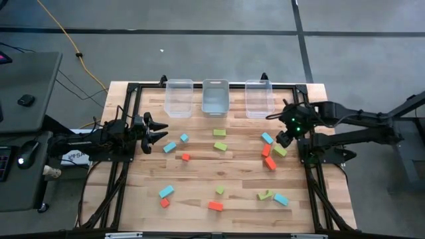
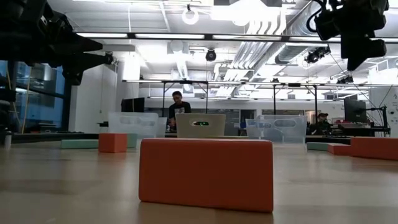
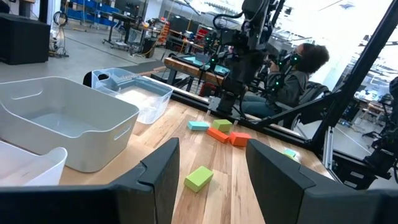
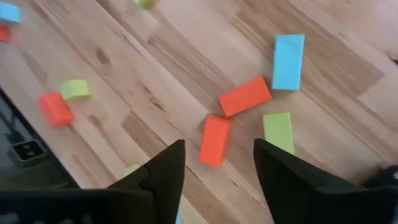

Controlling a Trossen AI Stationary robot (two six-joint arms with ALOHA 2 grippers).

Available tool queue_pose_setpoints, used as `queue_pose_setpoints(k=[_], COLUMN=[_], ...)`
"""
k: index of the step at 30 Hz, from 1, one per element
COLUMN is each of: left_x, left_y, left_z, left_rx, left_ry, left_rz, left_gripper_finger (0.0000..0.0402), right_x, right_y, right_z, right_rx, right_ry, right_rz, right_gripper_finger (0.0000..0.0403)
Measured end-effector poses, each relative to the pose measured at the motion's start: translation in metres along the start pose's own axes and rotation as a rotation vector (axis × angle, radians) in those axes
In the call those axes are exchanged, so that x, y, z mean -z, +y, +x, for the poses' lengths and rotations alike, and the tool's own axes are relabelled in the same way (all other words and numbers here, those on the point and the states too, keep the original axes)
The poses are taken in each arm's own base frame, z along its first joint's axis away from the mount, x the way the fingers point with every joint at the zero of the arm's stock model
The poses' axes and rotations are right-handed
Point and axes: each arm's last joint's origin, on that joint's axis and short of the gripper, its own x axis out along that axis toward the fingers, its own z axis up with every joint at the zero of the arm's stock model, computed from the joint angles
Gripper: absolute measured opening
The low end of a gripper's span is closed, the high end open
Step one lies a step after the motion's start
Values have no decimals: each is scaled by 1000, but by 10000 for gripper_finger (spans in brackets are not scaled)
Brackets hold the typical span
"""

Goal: Sort & place blocks by color
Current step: Put the large green rectangular block into the right transparent bin

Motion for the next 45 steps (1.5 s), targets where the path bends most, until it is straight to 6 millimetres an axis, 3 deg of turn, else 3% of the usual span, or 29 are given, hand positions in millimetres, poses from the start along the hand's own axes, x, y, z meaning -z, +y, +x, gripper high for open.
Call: queue_pose_setpoints(k=[8,26,45], left_x=[0,0,0], left_y=[0,0,0], left_z=[0,0,0], left_rx=[0,0,0], left_ry=[0,0,0], left_rz=[-2,0,0], left_gripper_finger=[162,162,162], right_x=[-7,-25,-18], right_y=[0,4,21], right_z=[13,63,120], right_rx=[123,353,520], right_ry=[35,286,485], right_rz=[-31,-75,-144], right_gripper_finger=[251,252,252])
